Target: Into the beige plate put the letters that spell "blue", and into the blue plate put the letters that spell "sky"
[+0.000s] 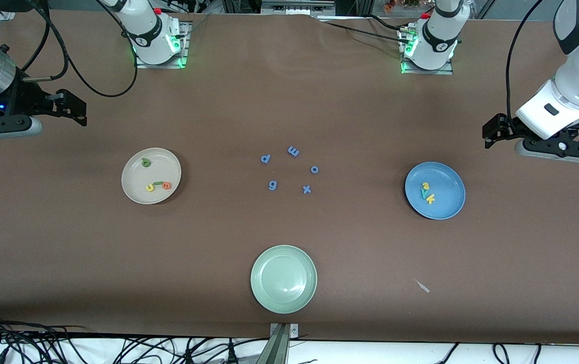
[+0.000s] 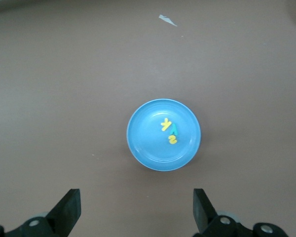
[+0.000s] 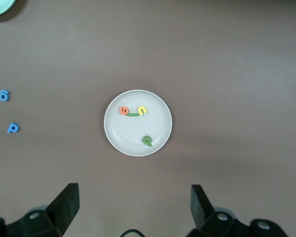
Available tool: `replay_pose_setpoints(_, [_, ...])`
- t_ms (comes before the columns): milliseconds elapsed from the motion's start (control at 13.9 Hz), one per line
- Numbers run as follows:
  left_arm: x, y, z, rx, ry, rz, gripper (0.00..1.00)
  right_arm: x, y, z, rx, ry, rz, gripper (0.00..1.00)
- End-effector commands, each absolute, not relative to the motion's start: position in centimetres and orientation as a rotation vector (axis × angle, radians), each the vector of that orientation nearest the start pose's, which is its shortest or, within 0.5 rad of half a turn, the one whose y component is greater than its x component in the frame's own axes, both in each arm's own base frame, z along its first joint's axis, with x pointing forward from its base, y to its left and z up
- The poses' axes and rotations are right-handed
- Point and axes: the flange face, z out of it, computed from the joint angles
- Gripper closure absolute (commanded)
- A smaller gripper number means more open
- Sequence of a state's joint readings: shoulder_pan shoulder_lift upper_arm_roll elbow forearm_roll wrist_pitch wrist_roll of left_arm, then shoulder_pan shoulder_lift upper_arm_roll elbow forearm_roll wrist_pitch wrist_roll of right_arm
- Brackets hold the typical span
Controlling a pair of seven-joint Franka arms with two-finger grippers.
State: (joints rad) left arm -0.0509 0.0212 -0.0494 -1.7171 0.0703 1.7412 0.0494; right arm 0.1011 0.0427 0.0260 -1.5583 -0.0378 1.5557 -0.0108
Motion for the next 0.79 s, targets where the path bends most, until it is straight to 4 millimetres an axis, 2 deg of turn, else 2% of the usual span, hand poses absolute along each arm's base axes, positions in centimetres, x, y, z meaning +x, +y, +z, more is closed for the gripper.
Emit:
replay_pose_setpoints(0, [56.88,-5.21,56.38,-3.087,0.231,0.005,0.00,56.29,7.07,61.08,-3.160,-0.211,0.066,0.00])
replay_pose_setpoints(502, [56.84,-5.63,56.44,-3.085,0.236,0.005,0.00,56.30,6.99,61.08,-3.160,-0.208,0.066,0.00])
replay_pose_setpoints(717, [56.95,-4.85,56.36,-3.086,0.232,0.008,0.00,56.38,6.98,61.09,-3.161,-0.209,0.061,0.00])
